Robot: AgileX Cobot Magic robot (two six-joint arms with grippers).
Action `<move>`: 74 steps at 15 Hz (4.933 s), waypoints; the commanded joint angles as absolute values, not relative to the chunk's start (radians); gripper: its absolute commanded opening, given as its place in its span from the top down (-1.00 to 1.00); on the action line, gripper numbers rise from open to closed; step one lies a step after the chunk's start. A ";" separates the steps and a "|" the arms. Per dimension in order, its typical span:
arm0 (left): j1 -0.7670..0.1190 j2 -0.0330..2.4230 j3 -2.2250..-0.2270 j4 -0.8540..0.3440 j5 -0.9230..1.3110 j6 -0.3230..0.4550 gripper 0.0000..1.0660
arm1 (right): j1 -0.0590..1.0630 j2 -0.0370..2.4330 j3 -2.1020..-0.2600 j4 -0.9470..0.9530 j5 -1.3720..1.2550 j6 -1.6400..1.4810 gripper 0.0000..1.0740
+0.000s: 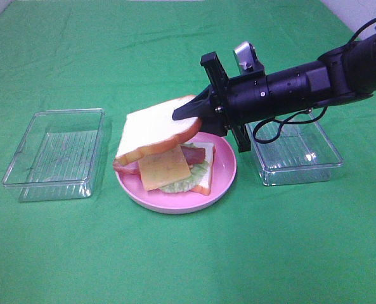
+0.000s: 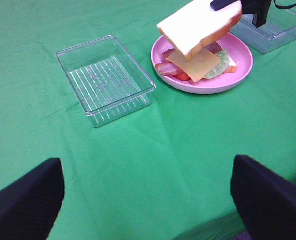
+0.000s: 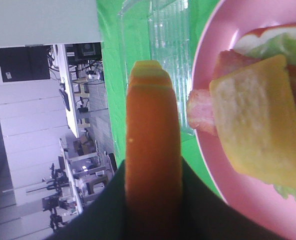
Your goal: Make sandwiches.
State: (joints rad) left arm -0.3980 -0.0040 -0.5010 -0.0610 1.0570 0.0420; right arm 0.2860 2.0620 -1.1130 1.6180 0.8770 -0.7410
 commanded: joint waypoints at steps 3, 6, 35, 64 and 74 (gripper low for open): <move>-0.399 -0.028 -0.500 -0.059 1.046 0.038 -0.61 | 0.321 2.131 -1.111 1.748 0.891 -0.810 1.00; -0.399 -0.028 -0.500 -0.059 1.046 0.038 -0.61 | 0.321 2.140 -1.111 1.733 0.869 -0.811 1.00; -0.399 -0.028 -0.500 -0.059 1.046 0.038 -0.61 | 0.319 1.697 -1.111 0.588 0.629 -0.316 -0.27; -0.399 -0.028 -0.500 -0.063 1.046 0.045 -0.61 | 0.319 0.111 -0.507 0.128 1.066 -0.184 -0.27; -0.389 -0.028 -0.500 -0.063 1.046 0.045 -0.61 | 0.307 0.111 -0.507 0.132 1.066 -0.184 -0.27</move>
State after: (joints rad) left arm -0.3870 -0.0040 -0.5010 -0.0620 1.0560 0.0460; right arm 0.3040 0.1200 -0.5110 0.1330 1.0760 -0.1730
